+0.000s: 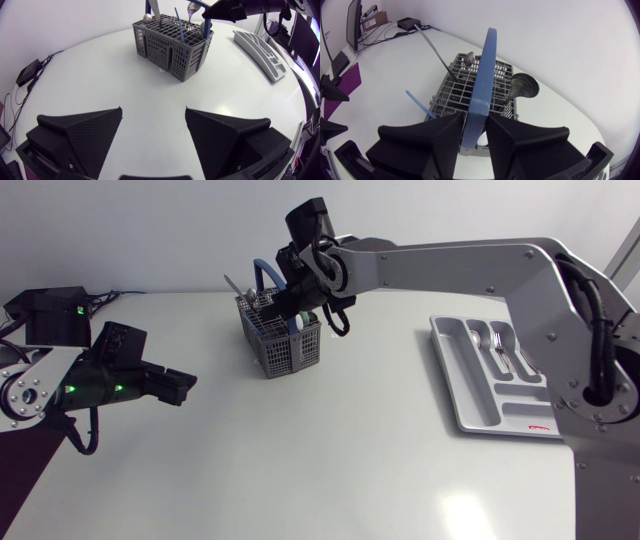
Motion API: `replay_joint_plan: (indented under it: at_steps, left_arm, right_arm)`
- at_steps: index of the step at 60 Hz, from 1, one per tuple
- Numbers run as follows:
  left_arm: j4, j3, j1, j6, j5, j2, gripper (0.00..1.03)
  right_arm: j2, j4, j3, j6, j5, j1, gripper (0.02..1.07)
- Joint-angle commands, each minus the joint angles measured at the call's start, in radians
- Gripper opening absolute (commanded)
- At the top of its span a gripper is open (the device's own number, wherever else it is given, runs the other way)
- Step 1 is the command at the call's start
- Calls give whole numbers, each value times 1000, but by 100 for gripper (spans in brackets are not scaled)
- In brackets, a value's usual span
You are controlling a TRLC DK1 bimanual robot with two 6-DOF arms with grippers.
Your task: Unload the cutlery basket into the drawer organizer.
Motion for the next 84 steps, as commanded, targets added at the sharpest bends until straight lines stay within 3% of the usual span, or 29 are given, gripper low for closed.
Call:
replay_joint_plan:
  at_steps: [1, 25, 43, 44, 45, 51, 57, 72, 84]
  left_arm:
    - [1, -18, -2, 24, 10, -20, 93]
    - [-19, 25, -47, 16, 22, -21, 91]
    - [-24, -7, -206, 16, 40, -95, 91]
    - [-22, -9, -211, 17, 42, -100, 91]
    - [-16, -27, -236, 28, 48, -121, 91]
    - [32, -66, -252, 57, 131, -144, 91]
    - [28, -72, -219, 102, 264, -144, 92]
    - [97, -92, -263, 134, 269, -126, 91]
    - [196, -73, -301, 175, 267, -38, 72]
  right_arm:
    - [-10, 17, -25, 19, -21, 9, 19]
    - [-289, 52, -346, 5, -23, 53, 19]
    - [-511, 41, -574, 5, -23, 78, 20]
    - [-521, 41, -584, 2, -23, 79, 22]
    - [-533, 38, -599, -11, -23, 86, 30]
    - [-600, 23, -653, -30, -23, 87, 104]
    - [-705, 20, -723, -59, -35, 87, 104]
    - [-858, 17, -846, -73, -52, 70, 103]
    - [-923, 18, -915, -79, -56, 61, 103]
